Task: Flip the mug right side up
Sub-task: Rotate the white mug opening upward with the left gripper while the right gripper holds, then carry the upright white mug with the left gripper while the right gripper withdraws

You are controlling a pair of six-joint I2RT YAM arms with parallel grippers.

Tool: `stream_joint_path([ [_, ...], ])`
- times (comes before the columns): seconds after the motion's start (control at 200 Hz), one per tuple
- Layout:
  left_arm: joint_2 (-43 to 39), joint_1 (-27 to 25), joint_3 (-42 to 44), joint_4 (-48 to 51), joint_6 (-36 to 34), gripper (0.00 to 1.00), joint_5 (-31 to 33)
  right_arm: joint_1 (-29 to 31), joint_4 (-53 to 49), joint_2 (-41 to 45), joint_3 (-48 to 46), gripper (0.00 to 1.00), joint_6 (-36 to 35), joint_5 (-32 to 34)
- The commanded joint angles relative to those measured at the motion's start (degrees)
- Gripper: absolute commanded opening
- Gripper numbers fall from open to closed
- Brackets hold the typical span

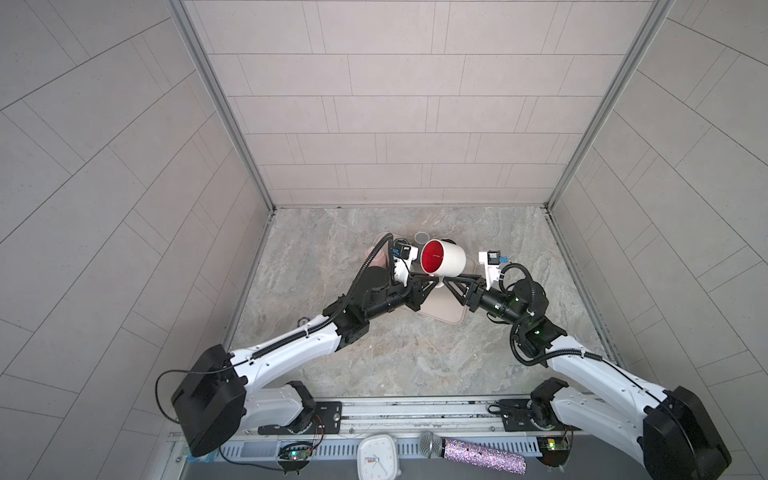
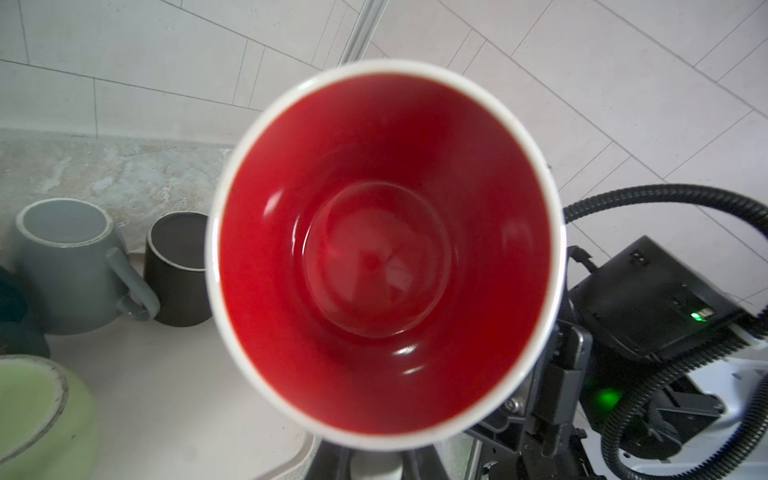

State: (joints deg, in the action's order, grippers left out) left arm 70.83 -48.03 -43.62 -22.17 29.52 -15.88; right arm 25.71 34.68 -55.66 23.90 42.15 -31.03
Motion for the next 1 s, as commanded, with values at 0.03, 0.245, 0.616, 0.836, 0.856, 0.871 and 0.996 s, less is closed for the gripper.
stream_joint_path([
  [0.03,-1.92,-0.62,-3.18,3.37,-3.66,0.0,3.93,-0.42,-0.71,1.72,-0.32,0.47,-1.61,2.97],
  [0.245,-1.93,-0.6,-5.1,10.24,-6.55,0.0,8.31,-0.41,-4.14,3.82,-0.28,0.59,-3.93,4.38],
  [0.616,-0.34,-0.49,-7.65,15.77,-8.73,0.0,10.7,-0.54,-22.5,14.17,1.1,0.82,-11.42,12.77],
  [0.836,1.39,-0.48,-8.66,19.23,-9.87,0.0,12.17,-0.75,-28.99,19.1,0.46,0.84,-13.03,18.42],
  [0.856,1.45,-0.55,-8.74,19.73,-10.18,0.0,12.56,-0.82,-29.25,19.45,0.38,0.85,-13.05,18.6],
  [0.871,1.46,-0.49,-8.84,20.22,-10.48,0.0,12.82,-0.84,-29.35,19.71,0.28,0.85,-13.06,18.79],
  [0.996,2.0,-0.48,-8.98,22.33,-11.31,0.0,14.09,-1.28,-31.75,20.9,0.08,0.87,-13.21,20.02],
])
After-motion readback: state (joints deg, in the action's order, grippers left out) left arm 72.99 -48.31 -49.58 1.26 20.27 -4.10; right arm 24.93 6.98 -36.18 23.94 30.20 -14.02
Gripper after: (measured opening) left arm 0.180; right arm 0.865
